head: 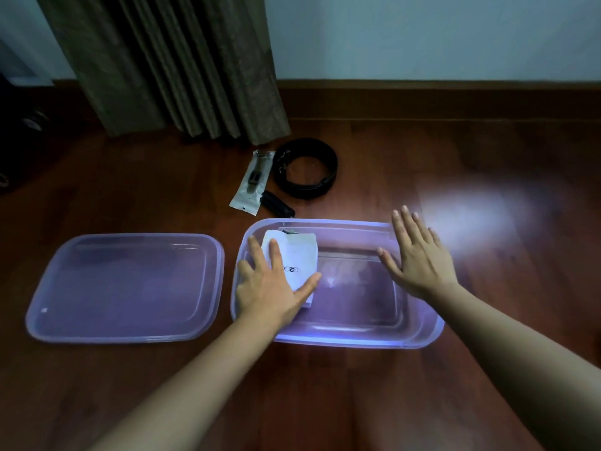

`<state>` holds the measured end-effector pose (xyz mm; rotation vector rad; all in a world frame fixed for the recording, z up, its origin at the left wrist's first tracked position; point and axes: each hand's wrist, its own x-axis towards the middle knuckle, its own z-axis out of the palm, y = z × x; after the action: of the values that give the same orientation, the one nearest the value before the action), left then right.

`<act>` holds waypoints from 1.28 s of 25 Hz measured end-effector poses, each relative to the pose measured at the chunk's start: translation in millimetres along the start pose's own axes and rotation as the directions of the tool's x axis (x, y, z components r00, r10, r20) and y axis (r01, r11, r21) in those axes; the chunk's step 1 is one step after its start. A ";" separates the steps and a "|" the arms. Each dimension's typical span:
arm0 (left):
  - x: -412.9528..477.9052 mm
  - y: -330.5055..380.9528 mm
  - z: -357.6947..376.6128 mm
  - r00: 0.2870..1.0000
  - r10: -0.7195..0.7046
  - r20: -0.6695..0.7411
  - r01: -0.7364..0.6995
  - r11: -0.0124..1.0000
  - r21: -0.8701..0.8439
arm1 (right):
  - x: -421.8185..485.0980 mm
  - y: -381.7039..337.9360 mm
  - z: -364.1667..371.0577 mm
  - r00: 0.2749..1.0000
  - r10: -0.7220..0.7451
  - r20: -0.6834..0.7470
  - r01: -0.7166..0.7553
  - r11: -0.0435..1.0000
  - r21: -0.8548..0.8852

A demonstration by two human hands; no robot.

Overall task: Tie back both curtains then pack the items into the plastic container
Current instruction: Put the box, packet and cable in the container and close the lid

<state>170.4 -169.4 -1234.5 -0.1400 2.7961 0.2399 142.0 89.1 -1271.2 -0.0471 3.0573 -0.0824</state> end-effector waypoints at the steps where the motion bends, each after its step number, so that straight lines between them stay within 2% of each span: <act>1: -2.8 -1.4 2.5 0.999 0.051 0.017 -0.051 0.999 0.013 | 0.5 0.2 1.2 1.000 0.002 0.005 -0.002 1.000 -0.004; 4: -7.6 -4.3 12.0 0.984 0.155 0.093 -0.162 0.984 0.077 | 2.8 0.6 2.7 1.000 0.006 0.016 -0.005 1.000 -0.013; 12: -0.8 -0.3 16.7 0.995 0.067 0.079 -0.077 0.990 0.122 | 4.1 -3.2 -1.0 1.000 0.001 0.009 -0.001 1.000 0.015; 18: -6.9 1.5 1.6 0.986 0.033 0.163 -0.048 0.995 0.087 | 5.2 -3.0 -1.8 1.000 -0.007 0.001 0.007 1.000 0.011; 19: -7.2 1.9 -7.4 0.990 0.048 0.134 -0.055 0.997 0.054 | 5.0 -3.0 -1.6 1.000 -0.009 -0.010 0.009 1.000 0.016; 21: 3.6 3.2 -32.0 0.996 0.079 -0.031 -0.080 0.996 -0.041 | 5.0 -3.5 -1.3 1.000 -0.017 -0.020 0.017 0.999 0.027; 23: 33.8 6.9 -53.6 0.962 0.077 -0.263 -0.115 0.985 -0.130 | 4.5 -3.8 -0.6 0.999 -0.022 -0.023 0.023 0.999 0.042; 25: 80.4 11.4 -63.2 0.923 0.084 -0.375 -0.156 0.974 -0.164 | 4.5 -4.0 -1.1 0.999 -0.018 -0.031 0.019 0.998 0.052; 27: 125.9 18.5 -55.8 0.925 0.145 -0.352 -0.180 0.981 -0.070 | 5.0 -3.8 -1.4 0.999 -0.011 -0.033 0.013 0.999 0.052; 29: 166.4 26.5 -44.1 0.938 0.139 -0.318 -0.154 0.988 -0.021 | 5.6 -4.0 -1.2 0.999 -0.003 -0.043 0.005 0.999 0.050; 32: 210.6 38.2 -42.5 0.954 -0.146 -0.262 0.078 0.964 -0.253 | 6.1 -3.7 -0.7 0.999 0.005 -0.049 -0.002 0.999 0.054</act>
<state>-45.9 -154.2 -1259.3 -0.4214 3.0132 0.5729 136.0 85.3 -1270.8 -0.0373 3.1026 -0.1682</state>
